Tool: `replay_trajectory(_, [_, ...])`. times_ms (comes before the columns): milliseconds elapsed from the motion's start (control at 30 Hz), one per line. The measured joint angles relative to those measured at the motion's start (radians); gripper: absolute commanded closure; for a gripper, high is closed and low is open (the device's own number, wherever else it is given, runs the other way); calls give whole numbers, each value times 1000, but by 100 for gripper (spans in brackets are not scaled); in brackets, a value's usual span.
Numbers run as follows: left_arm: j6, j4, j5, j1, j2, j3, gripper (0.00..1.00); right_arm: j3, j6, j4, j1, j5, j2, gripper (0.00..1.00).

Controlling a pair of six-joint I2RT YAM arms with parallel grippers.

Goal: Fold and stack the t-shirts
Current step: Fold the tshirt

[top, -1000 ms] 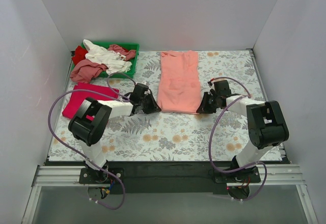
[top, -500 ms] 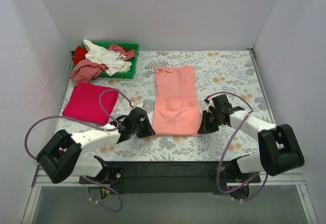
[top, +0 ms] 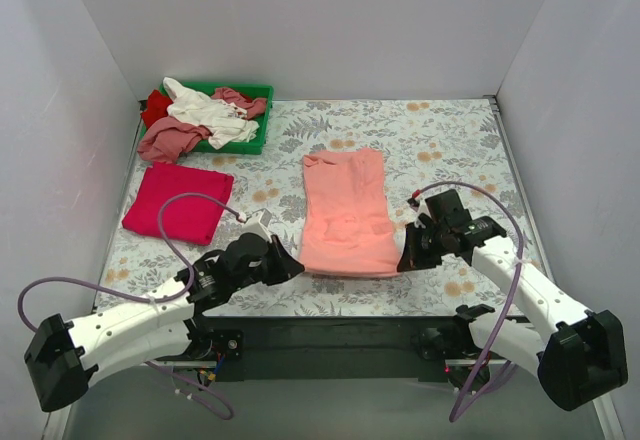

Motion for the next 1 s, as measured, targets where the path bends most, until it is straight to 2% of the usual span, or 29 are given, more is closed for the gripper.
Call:
replay_trajectory(233, [31, -19, -175, 1, 178, 186, 100, 212, 0, -4, 0, 138, 68, 98])
replay_trajectory(433, [93, -11, -301, 47, 346, 357, 100, 357, -2, 26, -8, 201, 205, 98])
replay_trajectory(733, [216, 66, -265, 226, 526, 509, 100, 583, -25, 62, -85, 158, 420, 99])
replay_trajectory(1000, [309, 122, -225, 314, 685, 663, 100, 752, -50, 79, -144, 91, 573, 99])
